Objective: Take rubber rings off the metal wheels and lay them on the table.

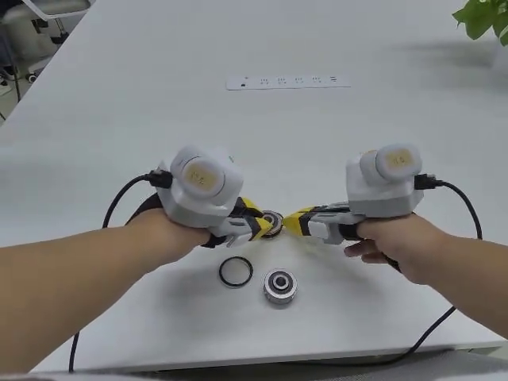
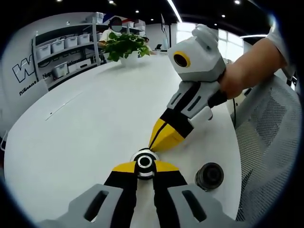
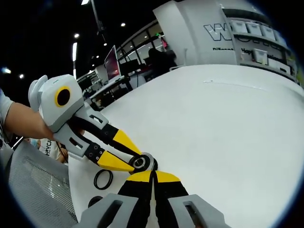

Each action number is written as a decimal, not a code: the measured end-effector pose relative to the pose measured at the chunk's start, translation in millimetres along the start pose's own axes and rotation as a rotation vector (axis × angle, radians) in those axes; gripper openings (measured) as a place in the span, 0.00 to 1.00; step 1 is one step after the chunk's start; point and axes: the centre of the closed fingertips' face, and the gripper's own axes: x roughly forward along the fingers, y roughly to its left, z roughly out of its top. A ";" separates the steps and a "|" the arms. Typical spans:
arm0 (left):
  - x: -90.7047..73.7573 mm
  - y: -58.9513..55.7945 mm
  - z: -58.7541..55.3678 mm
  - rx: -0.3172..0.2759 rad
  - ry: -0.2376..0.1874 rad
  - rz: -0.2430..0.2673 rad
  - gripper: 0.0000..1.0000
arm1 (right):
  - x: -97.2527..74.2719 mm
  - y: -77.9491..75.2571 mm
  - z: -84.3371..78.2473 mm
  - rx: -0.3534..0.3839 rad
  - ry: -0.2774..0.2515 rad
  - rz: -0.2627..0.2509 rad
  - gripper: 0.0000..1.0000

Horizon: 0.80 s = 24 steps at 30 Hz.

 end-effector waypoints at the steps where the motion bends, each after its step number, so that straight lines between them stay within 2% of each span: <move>1: 0.0 0.0 -0.2 0.000 0.000 0.000 0.07 | -0.1 0.4 0.7 0.011 -0.006 0.001 0.00; 3: 0.2 0.0 -0.3 0.001 0.001 0.001 0.07 | -1.7 1.0 2.7 0.036 -0.020 0.012 0.00; 7: 0.4 0.1 -0.3 -0.002 0.002 0.006 0.07 | -1.1 2.4 3.6 0.041 -0.030 0.020 0.00; 19: 1.7 -0.2 0.3 0.003 0.011 0.025 0.07 | -0.1 5.1 3.8 0.053 -0.033 0.024 0.00; 24: 1.4 -0.5 -0.1 0.003 0.008 0.027 0.07 | 1.3 10.2 5.3 0.066 -0.040 0.045 0.00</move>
